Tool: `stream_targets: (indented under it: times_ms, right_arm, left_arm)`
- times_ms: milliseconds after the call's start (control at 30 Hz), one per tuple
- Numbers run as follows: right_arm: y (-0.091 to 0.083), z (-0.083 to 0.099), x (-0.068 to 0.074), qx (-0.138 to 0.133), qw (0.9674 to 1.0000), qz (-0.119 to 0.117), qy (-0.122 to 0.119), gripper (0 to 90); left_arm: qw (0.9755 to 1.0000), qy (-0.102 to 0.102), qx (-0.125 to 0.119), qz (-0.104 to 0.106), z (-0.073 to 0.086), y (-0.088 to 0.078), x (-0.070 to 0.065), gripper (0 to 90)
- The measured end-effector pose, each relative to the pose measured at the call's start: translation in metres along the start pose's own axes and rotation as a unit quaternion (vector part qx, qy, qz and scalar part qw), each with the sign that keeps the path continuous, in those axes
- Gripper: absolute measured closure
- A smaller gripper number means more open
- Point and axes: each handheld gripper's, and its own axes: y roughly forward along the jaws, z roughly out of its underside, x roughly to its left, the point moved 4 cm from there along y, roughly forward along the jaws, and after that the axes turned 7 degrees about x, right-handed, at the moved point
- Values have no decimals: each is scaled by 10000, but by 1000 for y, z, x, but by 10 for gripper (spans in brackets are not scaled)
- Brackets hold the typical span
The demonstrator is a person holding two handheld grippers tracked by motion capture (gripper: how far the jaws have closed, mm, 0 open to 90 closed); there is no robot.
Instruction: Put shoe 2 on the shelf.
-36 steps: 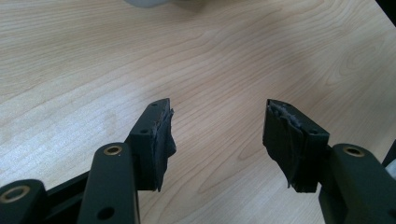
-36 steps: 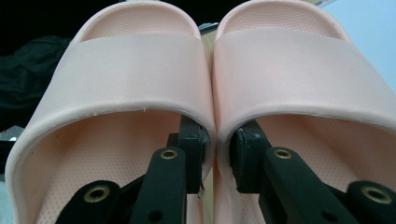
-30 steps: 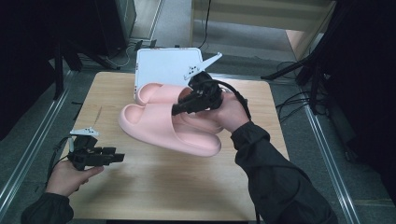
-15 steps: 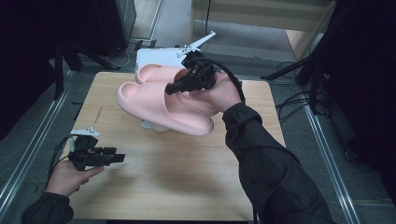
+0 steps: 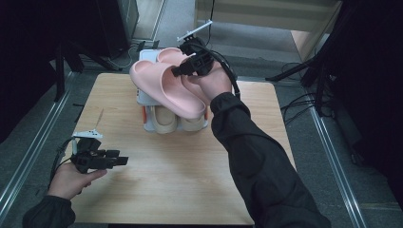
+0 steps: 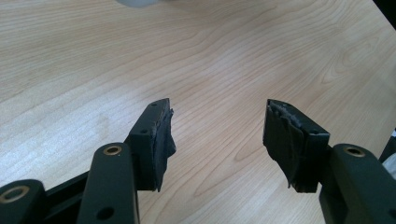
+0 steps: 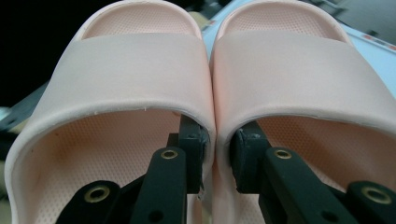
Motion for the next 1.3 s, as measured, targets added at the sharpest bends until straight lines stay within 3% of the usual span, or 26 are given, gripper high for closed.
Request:
stream_targets:
  times_ms: [200,367,600,700,1300]
  right_arm:
    - [17,-17,-4,21,9974,561,455,771]
    - [35,-28,-4,-1,9933,810,823,772]
    - [53,-35,-9,-63,9804,1358,1425,771]
    - [58,-35,-9,-98,9755,1586,1520,770]
    - [75,-46,-26,-193,9552,2039,2137,760]
  left_arm:
    - [10000,60,29,62,-3,3,-1,417]
    - [9998,184,64,108,-6,5,-5,418]
    - [9994,266,77,214,-13,9,-5,418]
    - [9992,291,95,260,-16,12,-6,418]
    - [9985,361,102,397,-23,16,-6,416]
